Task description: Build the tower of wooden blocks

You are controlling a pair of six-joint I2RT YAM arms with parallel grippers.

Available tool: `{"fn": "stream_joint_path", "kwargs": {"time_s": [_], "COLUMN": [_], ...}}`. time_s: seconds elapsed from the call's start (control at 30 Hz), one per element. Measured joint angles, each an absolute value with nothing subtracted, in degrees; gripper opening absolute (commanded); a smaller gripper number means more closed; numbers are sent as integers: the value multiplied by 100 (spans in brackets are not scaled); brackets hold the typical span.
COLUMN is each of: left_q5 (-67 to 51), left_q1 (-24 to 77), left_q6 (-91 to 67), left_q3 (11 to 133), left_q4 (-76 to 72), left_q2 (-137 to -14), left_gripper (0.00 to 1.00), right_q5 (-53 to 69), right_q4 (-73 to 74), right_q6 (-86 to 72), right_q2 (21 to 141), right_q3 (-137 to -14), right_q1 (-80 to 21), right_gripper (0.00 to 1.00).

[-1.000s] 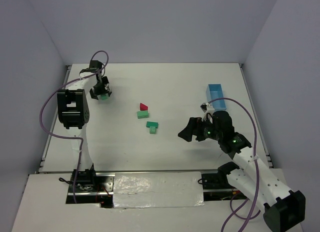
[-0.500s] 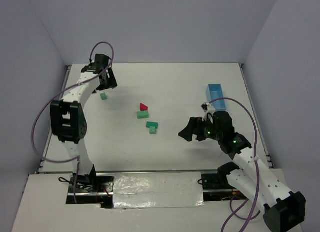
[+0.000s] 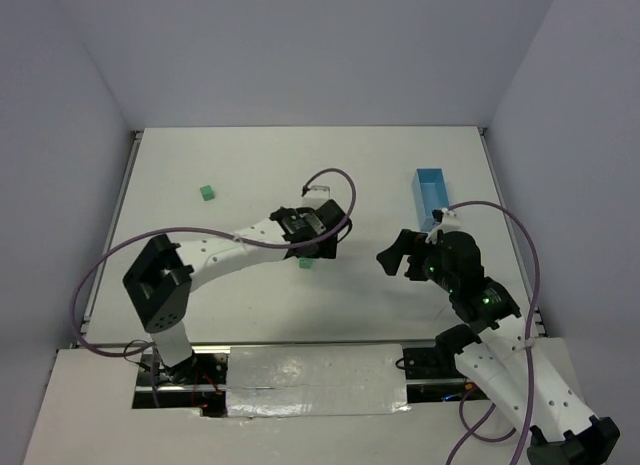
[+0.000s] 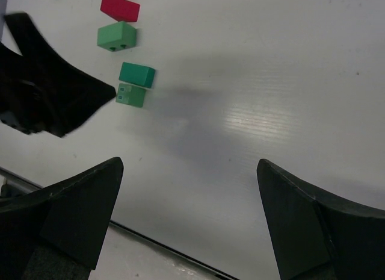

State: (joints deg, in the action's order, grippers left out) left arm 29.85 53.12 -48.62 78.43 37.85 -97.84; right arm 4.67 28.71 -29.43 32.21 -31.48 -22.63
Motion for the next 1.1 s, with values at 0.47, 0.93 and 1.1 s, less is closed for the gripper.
{"fn": "stream_joint_path", "kwargs": {"time_s": [0.47,0.93,1.1], "left_q5": [2965,2934,2930], "left_q1": [5367,5216,5188], "left_q6": [-5273,-5288,-5286], "left_q3": [7575,7570,7542], "left_q4": [3601,3374,3299], "left_q2": [-10838,-11019,-11017], "left_gripper": [70,57,56], "right_q5": [545,797,840], "right_q4": [2945,2921,2919], "right_q6": [-2950,-2867,-2860], "right_q2": [3371,3374,3411], "right_q3": [-3153,-3153,-3153], "right_q1": [-2263,-2263,-2263], "right_gripper": [100,100,99]}}
